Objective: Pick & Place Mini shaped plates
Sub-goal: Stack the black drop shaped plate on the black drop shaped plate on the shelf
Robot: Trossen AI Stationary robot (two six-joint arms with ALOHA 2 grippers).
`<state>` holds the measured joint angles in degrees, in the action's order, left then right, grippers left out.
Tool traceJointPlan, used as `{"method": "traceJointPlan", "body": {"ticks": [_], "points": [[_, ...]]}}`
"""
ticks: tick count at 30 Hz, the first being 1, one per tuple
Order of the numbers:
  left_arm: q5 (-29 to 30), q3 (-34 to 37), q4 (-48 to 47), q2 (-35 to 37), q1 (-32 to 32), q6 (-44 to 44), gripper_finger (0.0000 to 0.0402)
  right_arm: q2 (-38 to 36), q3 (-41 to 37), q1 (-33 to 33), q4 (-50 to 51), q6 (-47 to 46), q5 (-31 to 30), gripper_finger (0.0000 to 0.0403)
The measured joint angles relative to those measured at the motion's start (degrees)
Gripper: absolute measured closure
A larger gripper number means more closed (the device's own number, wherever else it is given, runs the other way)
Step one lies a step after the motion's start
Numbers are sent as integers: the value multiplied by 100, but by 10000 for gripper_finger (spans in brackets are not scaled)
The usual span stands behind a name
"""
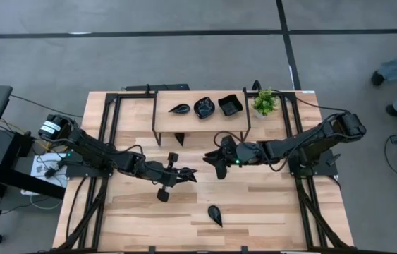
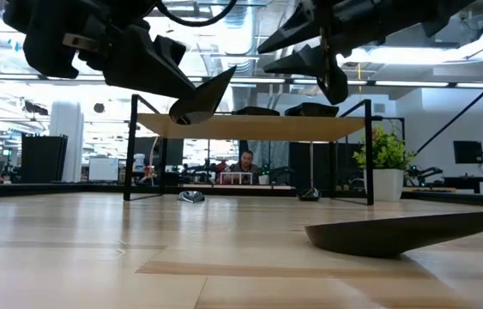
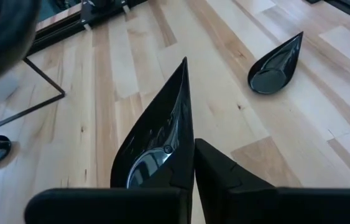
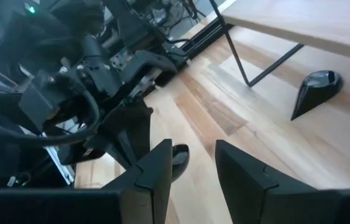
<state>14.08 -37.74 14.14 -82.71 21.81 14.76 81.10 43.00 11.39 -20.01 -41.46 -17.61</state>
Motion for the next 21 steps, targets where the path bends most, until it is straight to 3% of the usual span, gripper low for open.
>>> {"method": "traceJointPlan", "body": {"ticks": [9, 21], "points": [[245, 0, -45, 245, 146, 2, 389, 96, -4, -24, 717, -452, -29, 284], [-85, -3, -789, 139, 541, -35, 390, 1093, 310, -17, 692, -364, 425, 284]]}}
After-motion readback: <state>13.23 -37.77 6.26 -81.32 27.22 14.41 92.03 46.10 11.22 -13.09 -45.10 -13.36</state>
